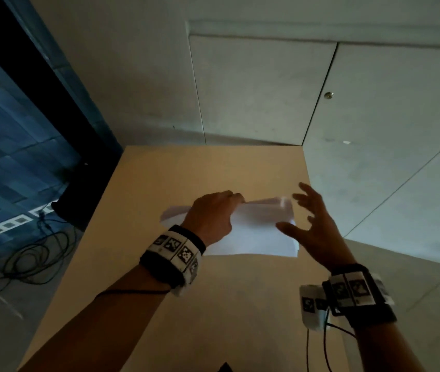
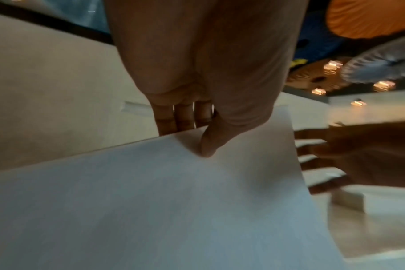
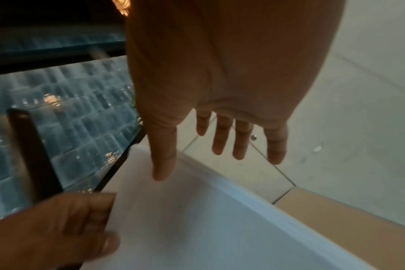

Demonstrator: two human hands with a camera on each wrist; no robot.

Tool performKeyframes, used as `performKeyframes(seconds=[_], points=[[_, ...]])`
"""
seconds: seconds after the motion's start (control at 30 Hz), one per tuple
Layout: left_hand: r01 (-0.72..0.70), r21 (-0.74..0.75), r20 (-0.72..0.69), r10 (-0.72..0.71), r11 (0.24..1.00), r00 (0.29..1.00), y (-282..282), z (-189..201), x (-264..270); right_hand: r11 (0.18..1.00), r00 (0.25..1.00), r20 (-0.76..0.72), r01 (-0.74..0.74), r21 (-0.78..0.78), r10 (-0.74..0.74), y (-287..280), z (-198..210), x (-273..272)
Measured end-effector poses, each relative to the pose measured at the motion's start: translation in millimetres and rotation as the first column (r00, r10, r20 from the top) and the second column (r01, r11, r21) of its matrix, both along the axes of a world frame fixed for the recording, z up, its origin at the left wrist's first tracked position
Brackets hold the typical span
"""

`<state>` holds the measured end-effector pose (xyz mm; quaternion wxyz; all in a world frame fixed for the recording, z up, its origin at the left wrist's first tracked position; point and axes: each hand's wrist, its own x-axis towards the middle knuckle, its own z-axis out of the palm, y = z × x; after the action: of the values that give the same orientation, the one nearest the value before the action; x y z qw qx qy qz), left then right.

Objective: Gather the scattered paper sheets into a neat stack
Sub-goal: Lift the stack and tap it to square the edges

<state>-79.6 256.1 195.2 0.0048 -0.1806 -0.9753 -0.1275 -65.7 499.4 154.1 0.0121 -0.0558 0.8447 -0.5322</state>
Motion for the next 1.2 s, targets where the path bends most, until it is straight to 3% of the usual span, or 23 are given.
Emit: performKeyframes(seconds=[0.13, 0.27, 0.4, 0.53, 0.6, 0.67, 0.7, 0.73, 0.77, 0.9, 1.07, 1.13, 1.2], points=[[0.103, -0.174, -0.033, -0.110, 0.979, 0.993, 22.2, -2.5, 18.4, 0.999, 0.999, 0.039, -0.033, -0.001, 0.033, -10.6, -16.3, 9.4], [0.088, -0.166, -0.035, -0.095, 0.982, 0.995, 12.6, -14.5, 34.4, 0.983, 0.999, 0.046, 0.035, -0.182, -0.027, -16.7, -37.1, 28.2], [-0.011, -0.090, 0.048, 0.015, 0.996, 0.999, -32.6, -25.7, 40.0, 0.962, 0.997, 0.064, 0.054, -0.268, -0.038, -18.2, -42.6, 33.5], [-0.254, 0.078, 0.092, 0.247, 0.964, 0.965, -99.8, -28.3, 40.2, 0.918, 0.996, 0.071, 0.079, -0.388, -0.055, -18.8, -31.1, 31.3], [-0.365, 0.359, 0.166, 0.326, 0.859, 0.931, -123.3, -32.8, 43.0, 0.888, 0.995, 0.085, 0.090, -0.451, -0.058, -24.6, -22.0, 28.7], [-0.467, 0.647, 0.365, 0.292, 0.603, 0.884, -134.2, -36.7, 45.2, 0.857, 0.992, 0.114, 0.107, -0.504, -0.056, -34.4, -16.6, 24.5], [-0.524, 0.714, 0.468, 0.240, 0.464, 0.850, -136.7, -39.0, 45.8, 0.841, 0.990, 0.132, 0.119, -0.528, -0.057, -40.4, -15.4, 21.9], [-0.568, 0.733, 0.535, 0.199, 0.375, 0.821, -139.5, -44.2, 45.7, 0.826, 0.987, 0.150, 0.133, -0.548, -0.059, -46.6, -14.9, 19.7], [-0.591, 0.723, 0.564, 0.187, 0.358, 0.804, -142.6, -49.9, 45.2, 0.816, 0.984, 0.166, 0.143, -0.559, -0.059, -52.8, -15.4, 17.9], [-0.588, 0.635, 0.522, 0.283, 0.502, 0.805, -157.4, -79.5, 47.2, 0.881, 0.986, 0.136, 0.146, -0.449, -0.094, -76.8, -22.9, 21.1], [-0.531, 0.695, 0.351, 0.416, 0.485, 0.839, -167.1, -93.0, 52.7, 0.915, 0.982, 0.041, 0.188, -0.357, -0.186, -94.7, -19.6, 35.3], [-0.509, 0.733, 0.325, 0.424, 0.452, 0.845, -169.0, -96.9, 53.5, 0.916, 0.977, 0.000, 0.202, -0.346, -0.215, -99.4, -18.0, 38.3], [-0.531, 0.701, 0.335, 0.438, 0.476, 0.834, -172.2, -108.0, 53.6, 0.931, 0.981, 0.005, 0.187, -0.315, -0.195, -103.1, -28.8, 38.1]])
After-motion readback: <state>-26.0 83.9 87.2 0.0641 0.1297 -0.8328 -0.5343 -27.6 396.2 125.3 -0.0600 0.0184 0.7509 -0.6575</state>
